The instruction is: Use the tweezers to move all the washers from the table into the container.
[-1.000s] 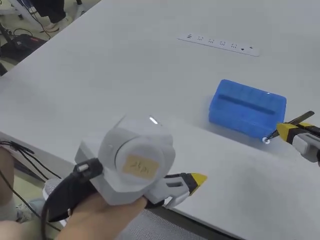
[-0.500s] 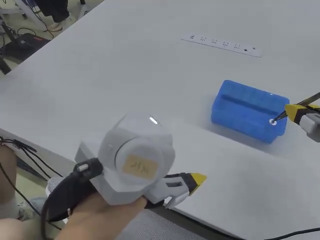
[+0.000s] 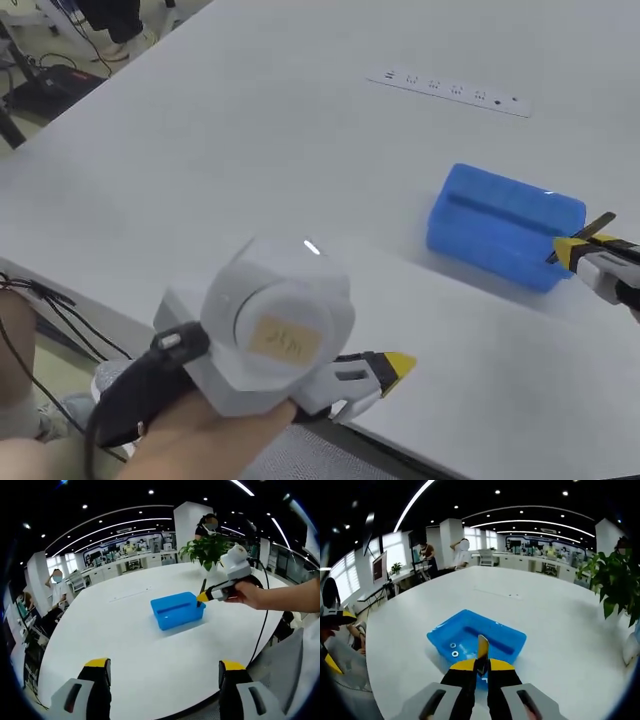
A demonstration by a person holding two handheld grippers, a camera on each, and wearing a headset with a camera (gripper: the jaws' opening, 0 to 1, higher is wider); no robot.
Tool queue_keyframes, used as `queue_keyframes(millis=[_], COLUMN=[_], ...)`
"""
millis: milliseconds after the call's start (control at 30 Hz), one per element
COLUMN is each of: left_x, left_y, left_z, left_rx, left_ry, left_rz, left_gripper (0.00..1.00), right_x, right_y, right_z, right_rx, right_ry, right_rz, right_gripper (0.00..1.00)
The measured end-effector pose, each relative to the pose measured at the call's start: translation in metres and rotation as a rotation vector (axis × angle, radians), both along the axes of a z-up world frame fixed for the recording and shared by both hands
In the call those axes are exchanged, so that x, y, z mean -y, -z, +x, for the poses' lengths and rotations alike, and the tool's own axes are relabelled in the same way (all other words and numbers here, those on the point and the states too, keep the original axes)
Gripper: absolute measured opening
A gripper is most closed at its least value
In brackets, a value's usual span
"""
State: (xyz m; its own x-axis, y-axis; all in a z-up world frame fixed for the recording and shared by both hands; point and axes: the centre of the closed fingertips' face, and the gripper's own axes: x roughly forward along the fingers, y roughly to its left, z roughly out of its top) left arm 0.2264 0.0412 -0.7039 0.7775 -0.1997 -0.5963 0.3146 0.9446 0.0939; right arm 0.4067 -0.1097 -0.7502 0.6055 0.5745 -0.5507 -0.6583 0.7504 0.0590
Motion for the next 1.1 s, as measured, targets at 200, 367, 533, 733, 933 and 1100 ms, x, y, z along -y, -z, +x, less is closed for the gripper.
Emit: queue_keyframes(millis=[200,367,533,733,933,1100], left_x=[-0.002,-0.001,0.007,0.029,0.049,0.071], left_y=[-0.001,-0.004,-0.016,-0.032,-0.050,-0.062], left_z=[0.002,0.003,0.009,0.024,0.035,0.040], left_rx=[0.002,0.008,0.034,0.067,0.100,0.123], left_ry=[-0.002,0.006,0.043,0.151,0.222,0.304], left_rz=[0.002,0.006,-0.034,-0.048,-0.082,-0.105], left_gripper=[0.91,0.90,0.89,0.77,0.62,0.47], right_x=[0.000,0.001,0.000,-0.011,-0.024,-0.034], right_y=[0.000,-0.011,-0.036,-0.059,-0.055,-0.046], right_z=[0.000,-0.001,-0.004,-0.024,-0.058,-0.084], right_rx=[-0.005,0.012,0.058,0.099,0.124,0.138], right_ry=[0.000,0.009,0.003,-0.050,-0.163,-0.246], right_rz=[0.003,0.020,0.043,0.065,-0.018,-0.078], right_gripper=[0.04,0.04,0.04,0.04,0.04,0.04])
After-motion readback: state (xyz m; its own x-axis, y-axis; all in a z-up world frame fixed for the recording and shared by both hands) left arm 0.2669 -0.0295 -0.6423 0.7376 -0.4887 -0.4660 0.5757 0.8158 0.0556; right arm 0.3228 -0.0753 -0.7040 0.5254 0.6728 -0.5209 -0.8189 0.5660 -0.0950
